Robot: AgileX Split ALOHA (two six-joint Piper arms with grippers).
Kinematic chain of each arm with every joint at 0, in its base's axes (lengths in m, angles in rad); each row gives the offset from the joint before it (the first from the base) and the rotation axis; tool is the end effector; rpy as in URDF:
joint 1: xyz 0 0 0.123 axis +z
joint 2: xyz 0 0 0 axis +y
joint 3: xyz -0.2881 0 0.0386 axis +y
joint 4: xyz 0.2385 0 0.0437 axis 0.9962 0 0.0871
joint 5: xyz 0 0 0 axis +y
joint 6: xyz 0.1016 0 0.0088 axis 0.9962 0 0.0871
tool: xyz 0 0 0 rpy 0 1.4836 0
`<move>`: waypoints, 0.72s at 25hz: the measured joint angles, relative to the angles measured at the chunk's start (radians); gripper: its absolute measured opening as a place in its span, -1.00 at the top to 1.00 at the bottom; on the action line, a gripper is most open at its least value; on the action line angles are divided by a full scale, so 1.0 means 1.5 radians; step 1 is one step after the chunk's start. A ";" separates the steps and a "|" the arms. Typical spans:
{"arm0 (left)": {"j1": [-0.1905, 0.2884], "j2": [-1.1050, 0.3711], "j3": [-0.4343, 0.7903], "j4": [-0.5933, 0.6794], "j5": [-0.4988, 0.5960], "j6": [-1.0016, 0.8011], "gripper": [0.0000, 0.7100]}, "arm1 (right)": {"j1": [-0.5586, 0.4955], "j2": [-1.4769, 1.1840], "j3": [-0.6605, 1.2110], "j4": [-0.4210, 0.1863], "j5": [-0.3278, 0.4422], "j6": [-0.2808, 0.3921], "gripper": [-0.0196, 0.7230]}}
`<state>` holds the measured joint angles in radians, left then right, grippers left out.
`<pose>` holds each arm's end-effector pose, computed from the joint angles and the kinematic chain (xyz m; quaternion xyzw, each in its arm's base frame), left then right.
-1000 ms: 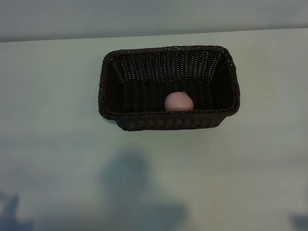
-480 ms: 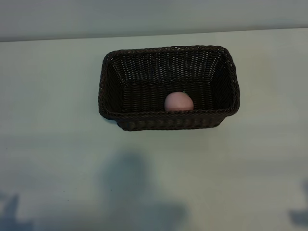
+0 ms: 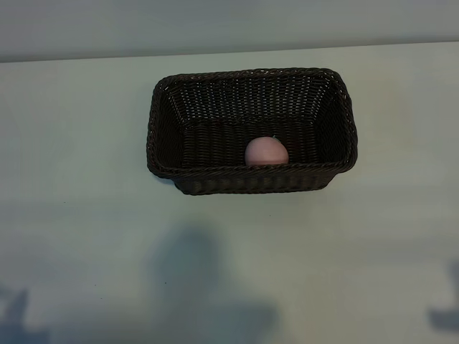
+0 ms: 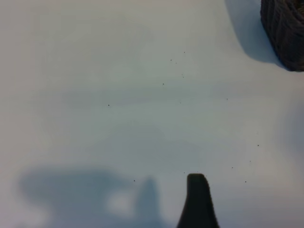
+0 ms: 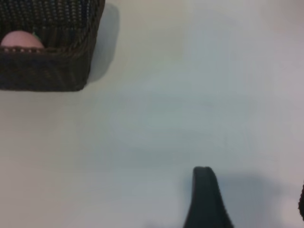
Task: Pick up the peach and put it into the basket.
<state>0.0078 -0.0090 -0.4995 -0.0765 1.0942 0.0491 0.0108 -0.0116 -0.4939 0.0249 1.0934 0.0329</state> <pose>-0.0120 -0.0070 0.2647 0.0200 0.8588 -0.0236 0.5113 -0.0116 0.0021 0.2630 0.0088 0.8601 0.0236 0.5094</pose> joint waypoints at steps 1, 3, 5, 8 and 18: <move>0.000 0.000 0.000 0.000 0.000 0.000 -0.52 | 0.000 0.000 0.003 -0.001 -0.005 0.002 -0.32; 0.000 0.000 0.000 0.000 0.000 0.000 -0.52 | 0.000 0.000 0.004 -0.001 -0.011 0.004 -0.32; 0.000 0.000 0.000 0.000 0.000 -0.001 -0.52 | 0.000 0.000 0.004 -0.001 -0.015 0.005 -0.32; 0.000 0.000 0.000 0.000 0.000 -0.001 -0.52 | 0.000 0.000 0.006 -0.003 -0.015 0.006 -0.32; 0.000 0.000 0.000 0.000 0.000 -0.002 -0.52 | 0.000 0.000 0.006 -0.010 -0.016 0.006 -0.32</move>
<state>0.0078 -0.0090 -0.4995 -0.0765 1.0942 0.0461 0.0108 -0.0116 -0.4843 0.0098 1.0689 0.0421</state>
